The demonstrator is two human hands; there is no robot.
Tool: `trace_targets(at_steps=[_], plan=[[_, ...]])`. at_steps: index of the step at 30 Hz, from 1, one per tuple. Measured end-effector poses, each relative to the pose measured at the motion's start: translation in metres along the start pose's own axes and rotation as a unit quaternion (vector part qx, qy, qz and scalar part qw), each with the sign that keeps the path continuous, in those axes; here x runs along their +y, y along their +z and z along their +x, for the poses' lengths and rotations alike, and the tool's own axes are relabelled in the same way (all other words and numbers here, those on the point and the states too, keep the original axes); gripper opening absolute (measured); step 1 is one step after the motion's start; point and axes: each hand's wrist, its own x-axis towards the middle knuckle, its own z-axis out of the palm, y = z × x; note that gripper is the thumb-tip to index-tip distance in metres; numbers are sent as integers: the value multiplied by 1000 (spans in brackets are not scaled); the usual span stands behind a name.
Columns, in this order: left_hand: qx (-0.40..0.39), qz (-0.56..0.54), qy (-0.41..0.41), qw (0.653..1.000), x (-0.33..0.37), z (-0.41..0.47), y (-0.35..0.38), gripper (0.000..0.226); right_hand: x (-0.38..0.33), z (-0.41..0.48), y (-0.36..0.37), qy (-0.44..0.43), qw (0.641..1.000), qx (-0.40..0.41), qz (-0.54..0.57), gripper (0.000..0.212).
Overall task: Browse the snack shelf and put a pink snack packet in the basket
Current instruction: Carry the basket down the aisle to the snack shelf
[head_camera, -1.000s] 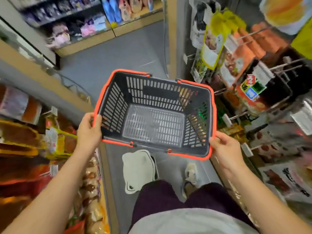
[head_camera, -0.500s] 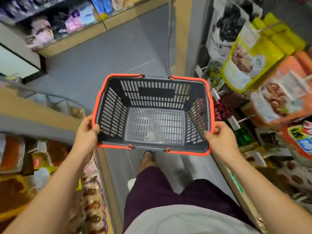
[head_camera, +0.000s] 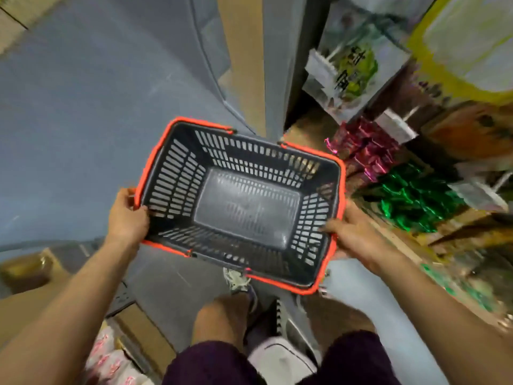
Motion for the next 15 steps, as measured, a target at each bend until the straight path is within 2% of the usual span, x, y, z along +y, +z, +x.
trace_targets(at_steps=[3,6,10,12,15], plan=[[-5,19,3,1000,-45,37,62,39,57,65,19,40,999,13,20,26],[-52,19,4,998,-91,71,118,37,116,125,30,32,996,81,-8,21],[-120,13,3,993,-127,105,180,35,185,179,42,78,985,152,16,6],[-158,19,25,987,-136,117,207,35,210,195,50,77,976,204,10,8],[-197,17,69,978,-141,129,234,32,232,208,59,78,956,284,-9,23]])
